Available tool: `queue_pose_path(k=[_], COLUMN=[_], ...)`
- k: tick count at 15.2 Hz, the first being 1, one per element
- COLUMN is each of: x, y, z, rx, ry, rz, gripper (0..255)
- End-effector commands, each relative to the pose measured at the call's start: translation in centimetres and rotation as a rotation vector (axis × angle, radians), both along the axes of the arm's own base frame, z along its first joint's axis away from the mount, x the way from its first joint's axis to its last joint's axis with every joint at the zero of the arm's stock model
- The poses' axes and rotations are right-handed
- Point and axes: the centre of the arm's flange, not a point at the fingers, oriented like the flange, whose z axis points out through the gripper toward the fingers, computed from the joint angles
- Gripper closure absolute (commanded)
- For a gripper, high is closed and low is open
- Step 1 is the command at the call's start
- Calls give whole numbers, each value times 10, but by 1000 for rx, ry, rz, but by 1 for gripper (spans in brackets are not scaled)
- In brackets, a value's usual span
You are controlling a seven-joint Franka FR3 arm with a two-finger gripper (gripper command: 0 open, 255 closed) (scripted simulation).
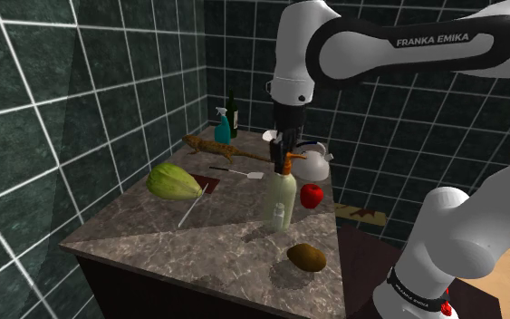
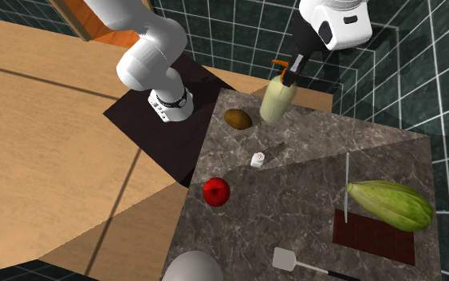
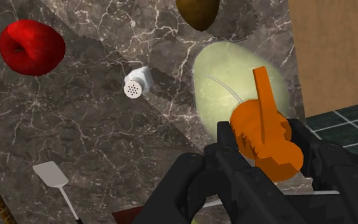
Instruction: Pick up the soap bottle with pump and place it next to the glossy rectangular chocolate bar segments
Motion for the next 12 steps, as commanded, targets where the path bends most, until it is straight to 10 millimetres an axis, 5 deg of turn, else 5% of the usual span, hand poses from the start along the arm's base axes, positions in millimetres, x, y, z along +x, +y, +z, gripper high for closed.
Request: queue_pose_path(k=[1,12], x=[-1,-1], y=[0,0], z=[11,69], rx=[0,0], ry=[0,0], rz=[0,0], gripper=[255,255])
